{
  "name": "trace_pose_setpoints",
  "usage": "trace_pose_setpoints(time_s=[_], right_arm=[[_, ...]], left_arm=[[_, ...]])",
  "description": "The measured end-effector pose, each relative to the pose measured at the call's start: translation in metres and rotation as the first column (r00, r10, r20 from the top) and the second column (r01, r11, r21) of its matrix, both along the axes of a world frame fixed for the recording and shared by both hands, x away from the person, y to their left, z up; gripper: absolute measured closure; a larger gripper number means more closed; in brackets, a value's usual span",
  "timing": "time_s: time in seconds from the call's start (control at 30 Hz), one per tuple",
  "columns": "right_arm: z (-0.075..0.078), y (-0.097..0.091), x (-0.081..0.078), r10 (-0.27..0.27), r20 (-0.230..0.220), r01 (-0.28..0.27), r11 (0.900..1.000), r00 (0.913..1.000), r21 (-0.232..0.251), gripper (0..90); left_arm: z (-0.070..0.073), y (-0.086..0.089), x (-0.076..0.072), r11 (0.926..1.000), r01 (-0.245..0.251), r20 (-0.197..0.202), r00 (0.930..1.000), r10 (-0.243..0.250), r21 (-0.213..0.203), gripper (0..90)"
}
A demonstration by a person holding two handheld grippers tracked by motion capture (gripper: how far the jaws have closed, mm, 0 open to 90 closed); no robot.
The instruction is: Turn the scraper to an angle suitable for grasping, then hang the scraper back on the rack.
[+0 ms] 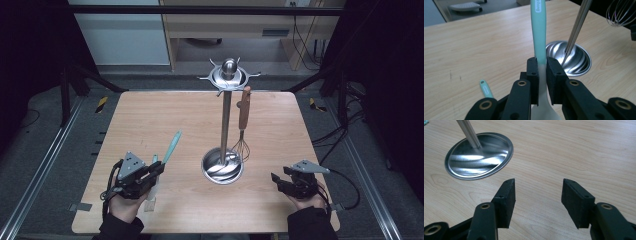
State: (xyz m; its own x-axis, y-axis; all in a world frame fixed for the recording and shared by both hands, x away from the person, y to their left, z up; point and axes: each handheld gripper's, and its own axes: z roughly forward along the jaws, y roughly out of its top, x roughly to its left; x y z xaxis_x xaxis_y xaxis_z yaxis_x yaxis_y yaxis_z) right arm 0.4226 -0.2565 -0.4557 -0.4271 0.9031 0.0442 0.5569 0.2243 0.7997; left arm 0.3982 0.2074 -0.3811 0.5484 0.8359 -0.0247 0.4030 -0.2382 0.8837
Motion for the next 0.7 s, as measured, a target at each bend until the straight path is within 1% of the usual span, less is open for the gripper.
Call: trace_pose_setpoints(time_s=[0.13, 0.17, 0.27, 0.3, 0.57, 0.7], right_arm=[[0.000, -0.001, 0.000, 0.002, 0.003, -0.002, 1.0000, 1.0000, -0.003, 44.8], [0.000, 0.000, 0.000, 0.001, 0.002, -0.001, 1.0000, 1.0000, -0.003, 44.8], [0.000, -0.001, 0.001, -0.002, 0.002, 0.002, 1.0000, 1.0000, -0.003, 44.7], [0.000, -0.001, 0.001, -0.003, 0.001, 0.003, 1.0000, 1.0000, -0.003, 44.7], [0.000, -0.001, 0.001, -0.002, -0.002, 0.002, 1.0000, 1.0000, 0.001, 44.6], [-0.001, 0.000, 0.001, 0.003, 0.003, -0.003, 1.0000, 1.0000, -0.008, 44.5]], left_arm=[[0.007, 0.002, -0.004, 0.9997, 0.000, 0.029, 0.9996, 0.001, -0.024, 80.6], [0.009, 0.003, -0.005, 0.9995, 0.002, 0.044, 0.9990, -0.001, -0.031, 80.6], [0.016, 0.004, -0.010, 0.9988, 0.011, 0.071, 0.9975, -0.007, -0.048, 80.6], [0.018, 0.004, -0.011, 0.9986, 0.018, 0.073, 0.9972, -0.014, -0.049, 80.6], [0.034, 0.002, -0.023, 0.9967, 0.037, 0.136, 0.9904, -0.027, -0.073, 80.6], [0.041, 0.000, -0.029, 0.9962, 0.046, 0.161, 0.9863, -0.033, -0.074, 80.6]])
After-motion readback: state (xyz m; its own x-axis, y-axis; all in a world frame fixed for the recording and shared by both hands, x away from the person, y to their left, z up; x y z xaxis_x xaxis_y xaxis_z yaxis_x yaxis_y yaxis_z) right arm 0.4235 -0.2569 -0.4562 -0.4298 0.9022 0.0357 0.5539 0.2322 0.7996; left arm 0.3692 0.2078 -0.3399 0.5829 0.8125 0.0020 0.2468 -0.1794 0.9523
